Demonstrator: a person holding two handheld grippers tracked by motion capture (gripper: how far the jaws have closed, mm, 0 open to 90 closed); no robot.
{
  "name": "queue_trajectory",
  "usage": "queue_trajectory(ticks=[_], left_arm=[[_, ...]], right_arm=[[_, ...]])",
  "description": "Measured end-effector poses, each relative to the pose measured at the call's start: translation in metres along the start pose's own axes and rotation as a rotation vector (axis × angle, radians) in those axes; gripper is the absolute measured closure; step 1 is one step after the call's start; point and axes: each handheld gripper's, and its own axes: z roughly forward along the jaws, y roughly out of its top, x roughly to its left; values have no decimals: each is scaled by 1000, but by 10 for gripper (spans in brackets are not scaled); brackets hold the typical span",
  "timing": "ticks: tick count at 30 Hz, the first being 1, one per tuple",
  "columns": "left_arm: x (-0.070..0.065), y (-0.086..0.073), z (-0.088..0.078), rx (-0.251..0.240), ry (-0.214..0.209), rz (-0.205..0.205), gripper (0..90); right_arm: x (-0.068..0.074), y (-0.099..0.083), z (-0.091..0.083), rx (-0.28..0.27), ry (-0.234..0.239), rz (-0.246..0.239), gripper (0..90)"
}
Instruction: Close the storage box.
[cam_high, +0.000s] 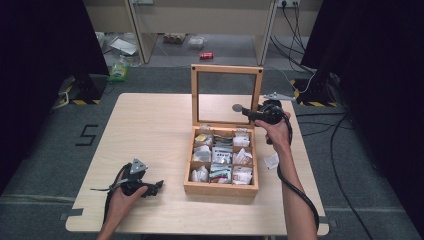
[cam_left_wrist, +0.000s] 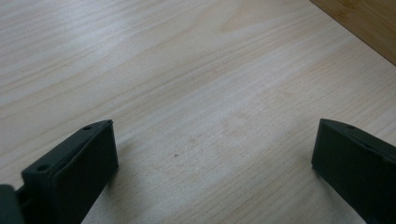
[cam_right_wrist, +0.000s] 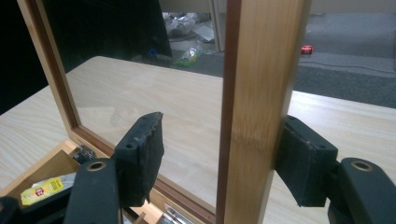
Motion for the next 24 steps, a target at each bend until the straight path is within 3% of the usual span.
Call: queue_trajectory(ticks=[10, 14, 24], left_arm=[[0, 0, 0, 0, 0, 0, 0], [0, 0, 0, 0, 0, 0, 0], [0, 0, 0, 0, 0, -1, 0]], right_arm=[[1, 4, 4, 2, -6, -15, 385], [-1, 3, 1, -2, -5, -24, 440], [0, 1, -4, -13, 5, -58, 464]])
